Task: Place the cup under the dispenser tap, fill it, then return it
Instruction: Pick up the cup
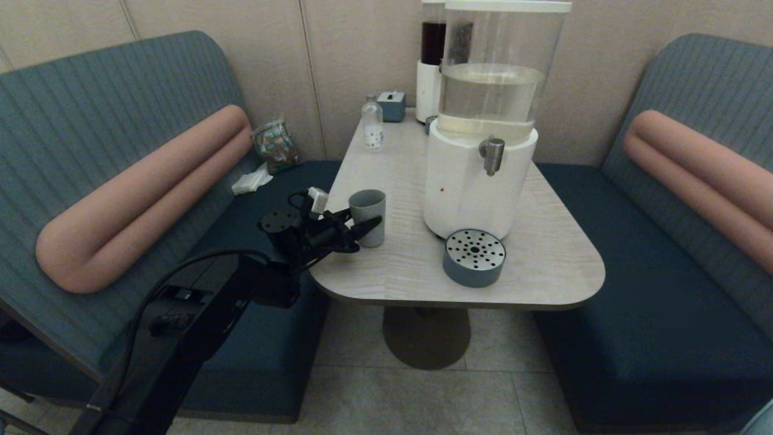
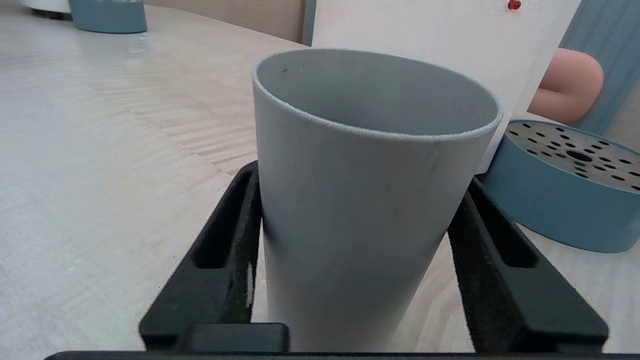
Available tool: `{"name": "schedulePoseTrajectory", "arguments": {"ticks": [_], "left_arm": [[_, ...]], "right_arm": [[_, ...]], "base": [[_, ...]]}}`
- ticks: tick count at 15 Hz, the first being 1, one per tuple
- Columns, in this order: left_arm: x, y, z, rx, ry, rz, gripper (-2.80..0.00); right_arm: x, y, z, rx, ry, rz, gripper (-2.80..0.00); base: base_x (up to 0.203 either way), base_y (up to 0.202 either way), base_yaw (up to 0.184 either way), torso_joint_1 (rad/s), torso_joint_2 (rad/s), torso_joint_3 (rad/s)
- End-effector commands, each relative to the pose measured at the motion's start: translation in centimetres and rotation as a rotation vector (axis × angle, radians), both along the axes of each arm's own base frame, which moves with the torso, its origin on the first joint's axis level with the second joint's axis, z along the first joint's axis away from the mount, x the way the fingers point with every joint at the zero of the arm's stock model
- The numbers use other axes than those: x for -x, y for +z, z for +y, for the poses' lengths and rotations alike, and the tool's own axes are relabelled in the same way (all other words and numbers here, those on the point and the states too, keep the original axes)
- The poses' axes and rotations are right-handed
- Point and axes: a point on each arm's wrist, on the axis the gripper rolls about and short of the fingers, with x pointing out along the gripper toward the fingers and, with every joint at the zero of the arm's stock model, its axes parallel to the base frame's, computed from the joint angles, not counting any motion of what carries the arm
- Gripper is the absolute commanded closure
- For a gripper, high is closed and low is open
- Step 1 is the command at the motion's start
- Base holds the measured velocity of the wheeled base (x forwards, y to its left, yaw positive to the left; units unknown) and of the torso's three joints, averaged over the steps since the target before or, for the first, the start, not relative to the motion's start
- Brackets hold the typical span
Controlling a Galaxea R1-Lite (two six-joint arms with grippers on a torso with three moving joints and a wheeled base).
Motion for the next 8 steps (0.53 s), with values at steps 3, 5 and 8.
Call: {"name": "schedulePoseTrajectory", "arguments": {"ticks": [3, 5, 8], "left_arm": [[0.3, 0.8, 0.0, 0.005, 0.0, -0.021, 0.0], [0.9, 1.8, 0.2, 0.007, 0.004, -0.024, 0.0], [3.2, 4.1, 0.6, 0.003, 0.006, 0.002, 0.0]], "right_arm": [[0.0, 0.0, 0.0, 0.006, 0.002, 0.0, 0.0], [0.0, 0.0, 0.0, 0.006, 0.002, 0.002, 0.0], [0.0, 0.0, 0.0, 0.006, 0.006, 0.004, 0.0]], "base": [[0.0, 0.0, 0.0, 0.0, 0.0, 0.0], [0.0, 0.0, 0.0, 0.0, 0.0, 0.0], [0.0, 0.0, 0.0, 0.0, 0.0, 0.0]]}}
